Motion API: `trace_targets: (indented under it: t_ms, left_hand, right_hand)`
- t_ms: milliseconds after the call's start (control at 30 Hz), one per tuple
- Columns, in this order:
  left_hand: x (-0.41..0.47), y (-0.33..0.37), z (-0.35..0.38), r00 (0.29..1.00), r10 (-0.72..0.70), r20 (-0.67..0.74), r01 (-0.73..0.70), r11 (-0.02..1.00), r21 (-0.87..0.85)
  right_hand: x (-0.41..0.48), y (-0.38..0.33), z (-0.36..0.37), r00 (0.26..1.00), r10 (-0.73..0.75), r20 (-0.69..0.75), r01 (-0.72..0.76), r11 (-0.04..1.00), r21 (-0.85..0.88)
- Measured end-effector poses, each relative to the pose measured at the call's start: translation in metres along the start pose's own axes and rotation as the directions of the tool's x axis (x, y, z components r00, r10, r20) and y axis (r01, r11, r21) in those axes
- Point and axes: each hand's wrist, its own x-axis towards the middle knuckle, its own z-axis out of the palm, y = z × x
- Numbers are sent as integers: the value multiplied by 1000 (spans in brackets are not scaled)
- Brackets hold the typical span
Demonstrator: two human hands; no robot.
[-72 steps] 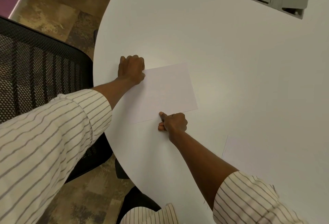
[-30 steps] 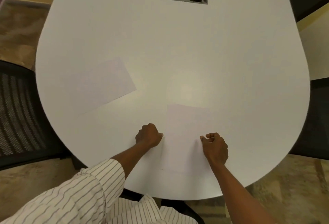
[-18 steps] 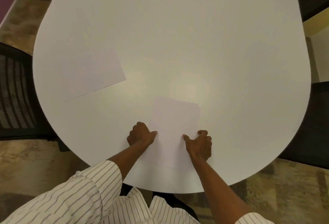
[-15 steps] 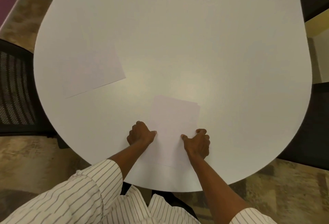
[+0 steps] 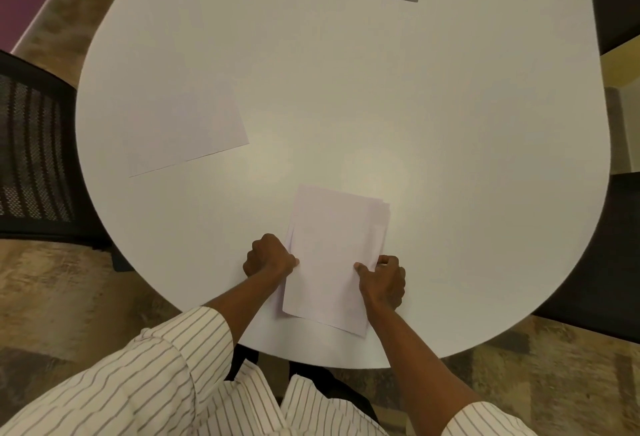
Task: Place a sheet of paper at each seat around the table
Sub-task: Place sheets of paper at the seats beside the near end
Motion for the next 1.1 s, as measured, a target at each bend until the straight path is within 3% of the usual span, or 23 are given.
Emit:
trace_targets:
  t_ms: [167,433,867,1100]
  left_hand:
    - [-3,-8,2,998,55,18,-53,993,-105]
    - [1,-31,0,956,287,64,-244,895,-373]
    - [-3,-26,-25,898,385,214,-270,865,-424]
    - [-12,17,-12,834,417,362,-224,855,-467]
  right_hand:
    - [-2,9,-1,998,-25,-60,28,998,57]
    - [-12,12,-5,989,-17,-148,44,982,184]
    - [-36,14,-43,971,-18,-238,131,873,470]
    - [-11,9,-99,959,-155,-237,257,827,500]
